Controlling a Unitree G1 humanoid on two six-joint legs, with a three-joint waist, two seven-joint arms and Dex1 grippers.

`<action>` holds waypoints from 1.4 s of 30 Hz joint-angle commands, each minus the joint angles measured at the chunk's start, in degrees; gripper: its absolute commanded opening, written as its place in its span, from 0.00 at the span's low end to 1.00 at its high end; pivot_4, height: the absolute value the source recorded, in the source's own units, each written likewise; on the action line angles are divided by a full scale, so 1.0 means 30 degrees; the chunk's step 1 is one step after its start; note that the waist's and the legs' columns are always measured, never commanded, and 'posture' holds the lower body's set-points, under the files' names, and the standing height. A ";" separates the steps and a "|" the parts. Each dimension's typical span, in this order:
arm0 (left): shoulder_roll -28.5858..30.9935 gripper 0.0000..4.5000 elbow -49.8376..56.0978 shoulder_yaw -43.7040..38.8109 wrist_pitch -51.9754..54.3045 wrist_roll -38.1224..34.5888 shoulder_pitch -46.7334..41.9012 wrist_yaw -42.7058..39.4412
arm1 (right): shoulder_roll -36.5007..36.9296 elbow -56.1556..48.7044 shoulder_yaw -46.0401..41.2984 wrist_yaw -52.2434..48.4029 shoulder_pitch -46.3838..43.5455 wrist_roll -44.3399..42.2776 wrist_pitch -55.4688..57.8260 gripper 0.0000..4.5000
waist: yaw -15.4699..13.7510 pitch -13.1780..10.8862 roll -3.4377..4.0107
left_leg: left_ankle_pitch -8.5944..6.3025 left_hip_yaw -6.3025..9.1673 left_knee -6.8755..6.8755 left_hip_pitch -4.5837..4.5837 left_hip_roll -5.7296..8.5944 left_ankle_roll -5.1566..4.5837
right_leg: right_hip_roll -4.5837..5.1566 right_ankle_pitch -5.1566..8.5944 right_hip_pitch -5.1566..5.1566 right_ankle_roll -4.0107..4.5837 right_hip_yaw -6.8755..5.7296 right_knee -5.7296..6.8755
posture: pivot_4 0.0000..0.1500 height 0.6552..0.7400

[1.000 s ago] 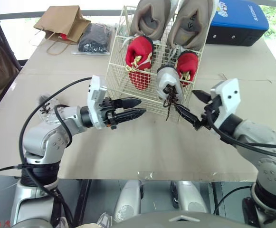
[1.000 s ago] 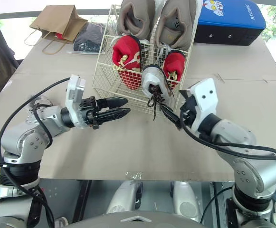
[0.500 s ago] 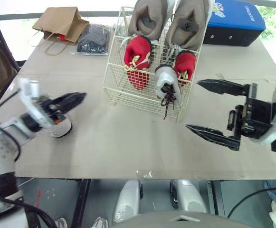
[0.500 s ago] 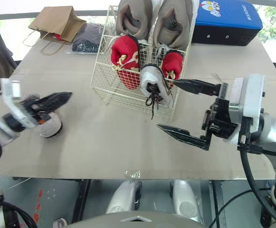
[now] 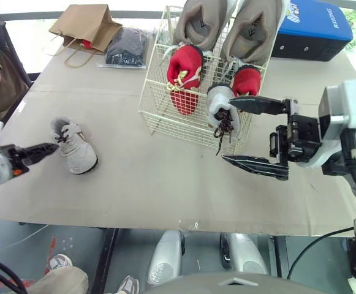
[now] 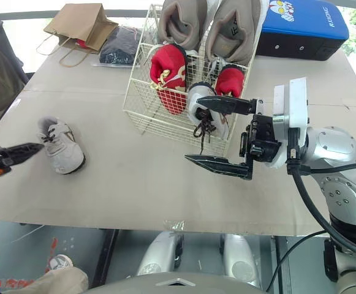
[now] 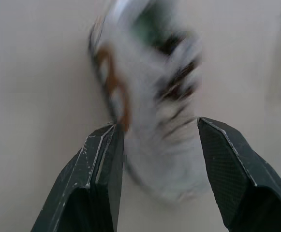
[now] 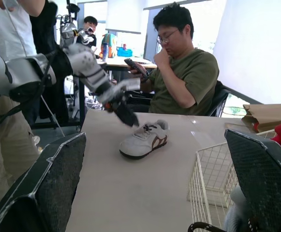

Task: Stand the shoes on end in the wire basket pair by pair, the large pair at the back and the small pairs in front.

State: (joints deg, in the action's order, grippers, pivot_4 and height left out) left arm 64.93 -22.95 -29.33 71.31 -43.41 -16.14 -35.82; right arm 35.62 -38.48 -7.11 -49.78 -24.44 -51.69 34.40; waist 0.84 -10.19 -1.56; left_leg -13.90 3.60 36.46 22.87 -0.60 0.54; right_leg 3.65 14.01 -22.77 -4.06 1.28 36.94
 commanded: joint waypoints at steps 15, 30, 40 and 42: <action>-0.3404 0.01 0.0839 -0.4316 -0.2268 -0.1552 -0.4158 -0.0668 | 0.1192 -0.1326 -0.0615 0.1975 0.1347 -0.0389 -0.0225 1.00 | -0.0311 0.0021 -0.0156 | 0.0029 0.0038 0.0086 0.0025 0.0005 0.0043 | 0.0014 -0.0005 0.0017 -0.0001 -0.0021 0.0046 | 1.00 1.00; -1.2315 0.01 0.7666 0.4044 -2.3528 0.5148 -0.7362 -0.4531 | 0.2221 -0.2767 -0.2847 0.4132 0.3501 -0.1247 -0.0209 1.00 | -0.0178 0.0050 -0.0043 | 0.0066 0.0095 0.0272 0.0199 0.0098 0.0105 | 0.0082 -0.0059 0.0000 -0.0073 -0.0076 0.0000 | 1.00 1.00; -1.3091 0.01 -0.3353 0.6647 -3.6748 0.7964 -0.9416 -1.0413 | 0.3461 -0.5116 -0.5013 0.6955 0.6037 -0.2797 0.0027 1.00 | -0.0131 0.0052 -0.0047 | 0.0000 0.0112 0.0329 0.0254 0.0087 -0.0013 | 0.0050 -0.0064 0.0000 -0.0079 -0.0089 -0.0020 | 1.00 1.00; -1.3278 0.01 -0.4105 0.6906 -3.7820 0.7872 -0.9345 -1.1123 | 0.3712 -0.5351 -0.5472 0.7218 0.6621 -0.2939 0.0035 1.00 | -0.0146 0.0050 -0.0049 | -0.0001 0.0119 0.0329 0.0259 0.0087 -0.0015 | 0.0051 -0.0065 0.0000 -0.0081 -0.0097 -0.0023 | 1.00 1.00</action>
State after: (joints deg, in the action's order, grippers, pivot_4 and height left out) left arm 25.39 -34.63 -8.82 -38.11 -19.23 -43.12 -67.48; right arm 45.87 -52.62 -20.88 -29.20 -5.33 -59.40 34.97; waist 0.40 -10.04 -1.71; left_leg -13.90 3.99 37.44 23.66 -0.35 0.49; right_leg 3.80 13.82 -22.77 -4.30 0.96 36.87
